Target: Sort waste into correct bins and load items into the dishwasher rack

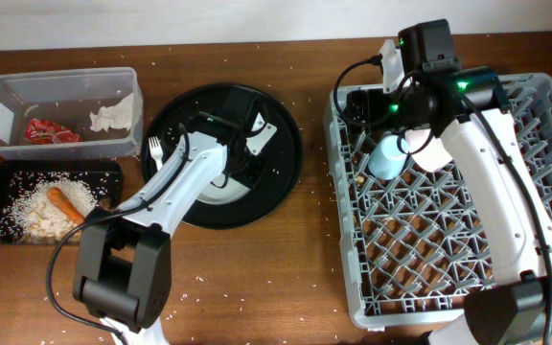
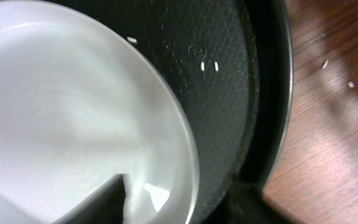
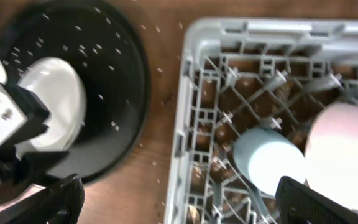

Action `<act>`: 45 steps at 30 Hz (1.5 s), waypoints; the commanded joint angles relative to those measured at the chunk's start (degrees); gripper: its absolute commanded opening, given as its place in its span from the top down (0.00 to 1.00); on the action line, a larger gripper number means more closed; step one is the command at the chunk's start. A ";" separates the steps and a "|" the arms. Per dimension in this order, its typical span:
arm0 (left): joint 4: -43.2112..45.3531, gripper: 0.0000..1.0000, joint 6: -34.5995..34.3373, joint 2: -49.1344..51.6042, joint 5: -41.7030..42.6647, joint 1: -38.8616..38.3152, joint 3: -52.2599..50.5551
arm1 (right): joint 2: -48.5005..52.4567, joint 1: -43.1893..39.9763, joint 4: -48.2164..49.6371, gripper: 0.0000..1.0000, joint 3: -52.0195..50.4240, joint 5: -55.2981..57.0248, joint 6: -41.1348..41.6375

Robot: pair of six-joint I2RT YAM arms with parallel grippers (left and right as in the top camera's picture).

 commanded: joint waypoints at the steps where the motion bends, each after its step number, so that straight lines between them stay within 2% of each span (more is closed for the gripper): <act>1: -6.12 0.34 -1.40 -1.60 1.46 0.52 7.80 | 0.00 0.20 3.13 0.02 0.22 -5.27 -0.33; 3: -12.15 0.33 -3.50 -3.26 1.51 2.82 16.09 | 0.42 0.98 6.40 0.03 0.22 -6.40 1.29; 4: -14.29 0.28 -7.08 -4.81 1.49 5.35 20.90 | 1.03 1.77 8.17 0.03 0.22 -6.43 2.45; 6: -14.91 0.23 -12.02 -6.75 2.62 9.66 24.96 | 3.67 4.55 12.28 0.03 0.22 -6.43 4.55; 8: -13.84 0.23 -12.37 -8.87 7.02 16.15 25.90 | 9.27 9.62 17.49 0.07 0.22 -6.43 7.72; 10: -14.99 0.23 -12.35 -8.92 7.34 20.17 25.88 | 15.78 14.56 20.96 0.14 0.22 -5.49 11.43; 13: -16.20 0.23 -12.26 -8.87 7.28 21.97 25.81 | 24.68 19.52 22.71 0.23 0.22 -1.66 20.92; 17: -16.26 0.23 -12.07 -8.81 6.84 21.97 25.70 | 31.61 22.29 23.17 0.34 0.22 0.37 26.29; 20: -16.41 0.23 -12.07 -8.81 6.84 21.97 24.98 | 33.92 22.29 23.52 0.53 0.22 0.22 29.55; 22: -16.65 0.23 -12.07 -8.81 6.84 21.97 24.74 | 33.97 22.36 23.54 0.83 0.22 0.22 29.73; 23: -16.65 0.23 -12.09 -8.81 6.84 21.97 24.74 | 33.97 22.43 23.52 0.89 0.22 0.22 29.73; 25: -16.70 0.23 -12.09 -8.81 6.84 21.97 24.74 | 33.97 22.56 23.47 0.94 0.22 0.22 29.94; 30: -16.92 0.23 -12.09 -8.81 6.86 21.97 24.76 | 33.62 22.62 23.41 0.96 0.24 -0.44 29.20; 32: -16.94 0.22 -12.09 -8.81 6.84 21.97 24.74 | 31.52 22.27 22.38 0.96 0.66 -0.07 26.51; 33: -16.94 0.21 -12.09 -8.81 6.84 21.97 24.76 | 29.73 21.75 20.41 0.96 1.42 1.55 26.21; 35: -16.94 0.13 -12.09 -8.81 6.84 21.97 24.74 | 25.51 20.06 15.93 0.96 3.41 4.85 24.87; 37: -16.92 0.13 -12.09 -8.81 6.84 21.97 24.74 | 19.89 17.16 12.81 0.96 4.46 6.71 24.04; 40: -16.83 0.13 -12.09 -8.81 6.82 21.97 24.74 | 9.51 10.80 10.64 0.96 4.46 8.22 18.16; 42: -16.79 0.13 -12.09 -8.81 5.84 21.97 24.74 | 4.55 7.52 8.35 0.96 4.46 12.35 14.67; 45: -16.61 0.13 -12.09 -8.81 4.85 21.97 24.76 | -1.73 3.43 2.99 0.96 4.46 28.26 10.36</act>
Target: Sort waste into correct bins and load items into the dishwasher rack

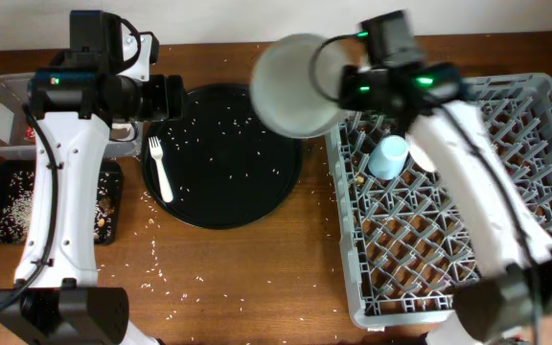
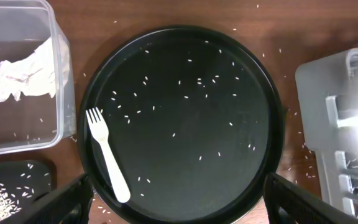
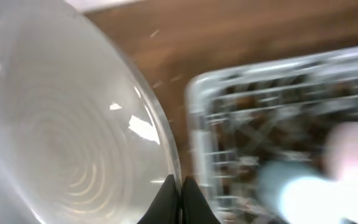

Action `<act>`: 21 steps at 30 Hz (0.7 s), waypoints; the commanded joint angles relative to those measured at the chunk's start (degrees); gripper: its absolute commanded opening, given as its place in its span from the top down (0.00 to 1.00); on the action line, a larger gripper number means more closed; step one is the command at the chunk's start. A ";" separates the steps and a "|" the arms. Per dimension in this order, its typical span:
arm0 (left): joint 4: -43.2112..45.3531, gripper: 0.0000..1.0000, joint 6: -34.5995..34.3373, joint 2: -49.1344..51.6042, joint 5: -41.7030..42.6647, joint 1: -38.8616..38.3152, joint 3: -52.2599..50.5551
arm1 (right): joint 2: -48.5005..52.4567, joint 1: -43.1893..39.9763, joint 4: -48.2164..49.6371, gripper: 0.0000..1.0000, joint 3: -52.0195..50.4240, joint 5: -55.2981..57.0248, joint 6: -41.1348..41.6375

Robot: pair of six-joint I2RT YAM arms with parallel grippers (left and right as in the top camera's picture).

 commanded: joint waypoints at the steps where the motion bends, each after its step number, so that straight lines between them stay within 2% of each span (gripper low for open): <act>1: 0.44 0.13 -0.31 0.07 -0.92 0.15 -0.35 | -5.64 -3.10 -4.28 0.96 0.55 19.63 -6.95; 4: 2.29 0.13 -0.33 0.09 -0.92 0.15 -0.37 | -8.63 -5.97 -7.52 0.96 0.55 38.16 -8.02; 7: 5.20 0.13 -0.33 0.59 -0.92 0.15 -0.37 | -8.33 -6.71 -10.47 0.96 0.52 51.34 -9.38; 9: 6.73 0.13 -0.33 1.20 -0.92 0.15 -0.37 | -8.24 -6.73 -12.70 0.96 0.37 65.96 -9.55; 11: 8.04 0.13 -0.33 2.69 -0.90 0.15 -0.37 | -8.22 -7.67 -12.94 0.96 0.37 76.02 -13.94; 15: 8.39 0.13 -0.35 5.09 -0.87 0.15 -0.37 | -8.09 -13.05 -12.87 0.96 0.37 75.41 -15.56; 19: 9.09 0.13 -0.35 6.71 -0.87 0.15 -0.37 | -6.14 -19.74 -10.80 0.96 0.37 65.13 -16.26; 21: 9.35 0.13 -0.33 6.93 -0.90 0.15 -0.37 | -3.32 -21.68 -6.36 0.96 0.37 63.63 -21.66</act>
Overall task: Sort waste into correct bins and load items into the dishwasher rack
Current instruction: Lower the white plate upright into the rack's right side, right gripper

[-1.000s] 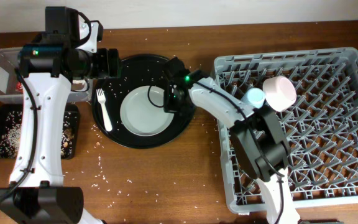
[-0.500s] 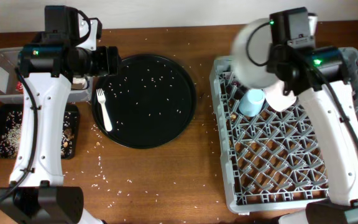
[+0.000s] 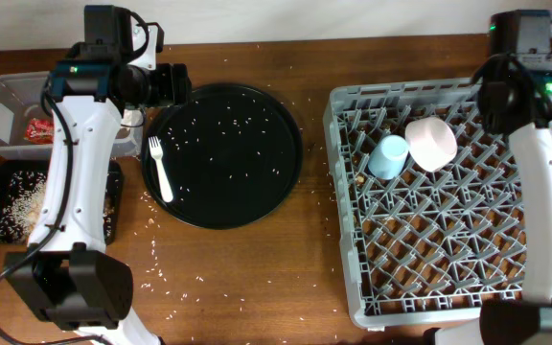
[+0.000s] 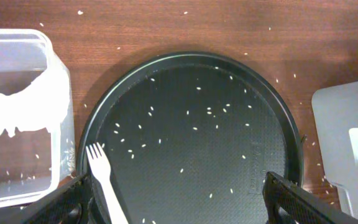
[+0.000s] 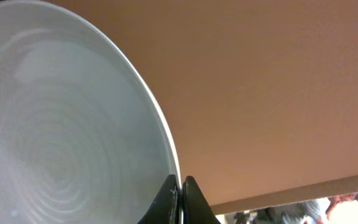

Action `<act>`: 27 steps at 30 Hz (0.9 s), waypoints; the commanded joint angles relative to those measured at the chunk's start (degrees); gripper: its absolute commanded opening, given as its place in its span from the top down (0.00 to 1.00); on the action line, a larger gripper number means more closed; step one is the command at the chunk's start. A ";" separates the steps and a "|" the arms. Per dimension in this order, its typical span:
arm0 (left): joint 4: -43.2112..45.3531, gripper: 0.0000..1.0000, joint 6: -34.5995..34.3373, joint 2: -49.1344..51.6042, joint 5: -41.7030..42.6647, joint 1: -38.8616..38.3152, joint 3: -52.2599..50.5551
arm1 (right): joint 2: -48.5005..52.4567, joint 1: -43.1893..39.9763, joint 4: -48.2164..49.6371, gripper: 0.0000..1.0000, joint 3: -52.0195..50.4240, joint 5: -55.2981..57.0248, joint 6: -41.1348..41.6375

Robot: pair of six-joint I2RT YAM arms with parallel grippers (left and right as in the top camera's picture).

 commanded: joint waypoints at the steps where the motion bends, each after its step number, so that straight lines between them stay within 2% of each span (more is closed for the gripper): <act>1: 0.48 0.13 -0.33 0.81 -0.22 0.15 -0.17 | 4.55 -1.99 5.14 0.96 0.37 -4.00 -6.73; 3: 0.70 0.13 -0.33 0.81 -0.22 0.15 -0.17 | 7.76 -1.97 8.20 0.96 0.37 -5.33 -9.79; 8: 1.07 0.13 -0.33 0.81 -0.22 0.15 -0.17 | 12.81 -1.73 9.05 0.96 0.37 -9.66 -10.23; 23: 1.40 0.13 -0.33 0.81 -0.22 0.15 -0.17 | 17.22 -1.36 10.88 0.95 0.22 -13.94 -10.40; 25: 1.55 0.13 -0.33 0.81 -0.22 0.15 -0.17 | 17.22 -1.29 10.86 0.84 0.22 -15.54 -10.38; 26: 1.55 0.13 -0.33 0.81 -0.22 0.15 -0.17 | 17.22 -1.09 10.82 0.59 0.22 -16.70 -10.38; 27: 1.55 0.13 -0.33 0.81 -0.22 0.15 -0.17 | 17.22 -0.87 10.69 0.51 0.22 -16.85 -10.38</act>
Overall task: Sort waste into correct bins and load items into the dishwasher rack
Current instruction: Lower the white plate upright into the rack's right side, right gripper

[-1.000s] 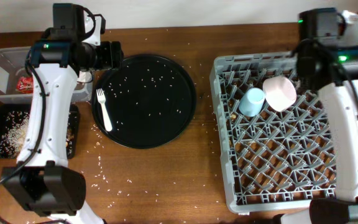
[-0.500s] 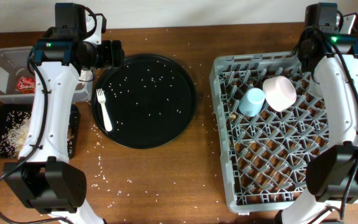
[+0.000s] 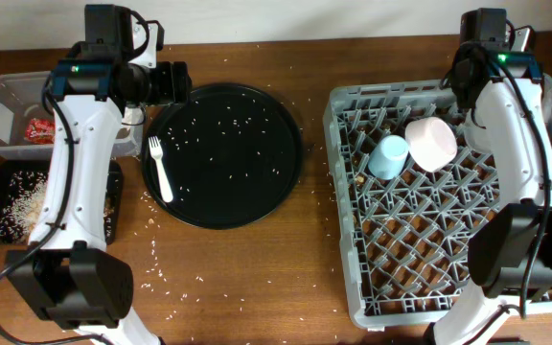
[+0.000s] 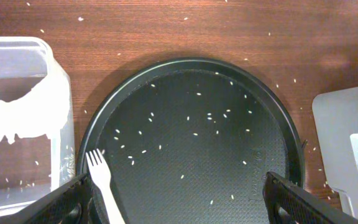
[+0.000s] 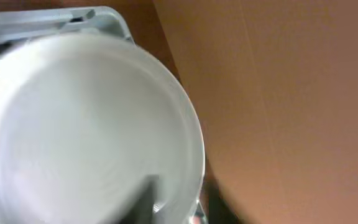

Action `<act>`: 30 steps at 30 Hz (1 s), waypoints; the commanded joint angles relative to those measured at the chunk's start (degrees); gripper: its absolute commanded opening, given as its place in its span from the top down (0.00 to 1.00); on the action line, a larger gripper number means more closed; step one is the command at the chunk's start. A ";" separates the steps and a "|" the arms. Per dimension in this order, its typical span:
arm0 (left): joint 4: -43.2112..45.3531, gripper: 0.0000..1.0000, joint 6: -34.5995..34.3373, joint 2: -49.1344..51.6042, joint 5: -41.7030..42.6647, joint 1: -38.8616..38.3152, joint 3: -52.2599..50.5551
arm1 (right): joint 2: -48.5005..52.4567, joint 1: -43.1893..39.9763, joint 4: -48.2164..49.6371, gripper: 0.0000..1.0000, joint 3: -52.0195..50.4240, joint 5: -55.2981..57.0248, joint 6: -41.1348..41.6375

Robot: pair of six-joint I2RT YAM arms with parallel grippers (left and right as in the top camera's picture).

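My right gripper (image 5: 182, 202) is shut on the rim of a white plate (image 5: 86, 124), which fills the right wrist view. The plate hangs by the far right corner of the grey dishwasher rack (image 3: 448, 278); the arm (image 3: 487, 48) hides it from overhead. A blue cup (image 3: 386, 155) and a pink bowl (image 3: 431, 144) lie in the rack. A white fork (image 3: 161, 168) lies on the left of the round black tray (image 3: 247, 192), which is strewn with rice. My left gripper (image 4: 179, 205) hovers open above the tray's far left.
A clear bin (image 3: 8, 96) at the far left holds a red wrapper (image 3: 41, 129) and a crumpled tissue (image 4: 11, 115). In front of it a black food tray holds rice. Rice grains are scattered over the wooden table (image 3: 247, 278).
My right arm has moved a little left along the rack's far edge, and the rack's corner now shows behind the plate. The left arm has barely shifted.
First my left gripper was at the white plate on the black tray, with my right gripper open over the rack. Then the right gripper held the plate between tray and rack, the left arm back at the far left. Later the plate was at the rack's far right.
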 commanded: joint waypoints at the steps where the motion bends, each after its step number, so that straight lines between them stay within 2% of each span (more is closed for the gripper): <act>1: 0.35 0.13 -0.33 0.50 -0.22 0.15 -0.17 | 0.00 1.20 -0.04 0.41 0.24 -1.77 0.26; 2: 0.35 0.13 -0.33 0.50 -0.22 0.15 -0.17 | -0.09 1.77 0.20 0.34 0.33 -1.77 0.44; 4: 0.35 0.13 -0.33 0.50 -0.20 0.15 -0.17 | -0.33 2.99 1.31 0.28 0.33 -2.21 0.50; 5: 0.35 0.13 -0.33 0.50 -0.20 0.15 -0.17 | -0.35 3.67 1.79 0.20 0.37 -2.16 1.68; 7: 0.33 0.13 -0.33 0.50 -0.22 0.15 -0.17 | -1.27 3.87 0.66 0.04 0.52 -2.34 9.01; 8: 0.31 0.13 -0.33 0.50 -0.20 0.15 -0.17 | -2.47 3.91 -1.40 0.01 0.55 -4.28 14.12; 9: 0.26 0.08 -0.33 0.50 -0.22 0.15 -0.17 | -4.44 3.69 -4.79 0.01 0.55 -8.79 20.20; 10: 0.20 0.08 -0.33 0.50 -0.22 0.15 -0.17 | -7.72 2.29 -9.22 0.01 0.57 -18.73 27.02; 11: 0.09 0.08 -0.33 0.50 -0.22 0.15 -0.17 | -9.99 0.66 -11.13 0.01 0.57 -25.20 29.09; 13: -0.22 0.07 -0.33 0.50 -0.22 0.15 -0.17 | -15.72 -5.29 -14.45 0.01 0.57 -38.14 29.27; 16: -0.61 0.03 -0.31 0.50 -0.26 0.15 -0.17 | -21.42 -19.26 -20.24 0.03 0.55 -45.92 29.29; 20: -0.59 0.01 -0.33 0.50 -0.24 0.15 -0.17 | -20.52 -37.68 -23.41 0.04 -3.78 -56.35 30.32; 22: -0.59 0.01 -0.33 0.50 -0.22 0.15 -0.17 | -19.89 -42.18 -18.84 0.07 -9.14 -61.92 27.47; 26: -0.57 0.01 -0.33 0.50 -0.20 0.13 -0.17 | -19.82 -42.47 -3.96 0.20 -23.30 -64.32 26.43; 30: -0.57 0.01 -0.33 0.50 -0.22 0.15 -0.17 | -19.82 -42.45 11.91 0.28 -33.99 -67.63 24.90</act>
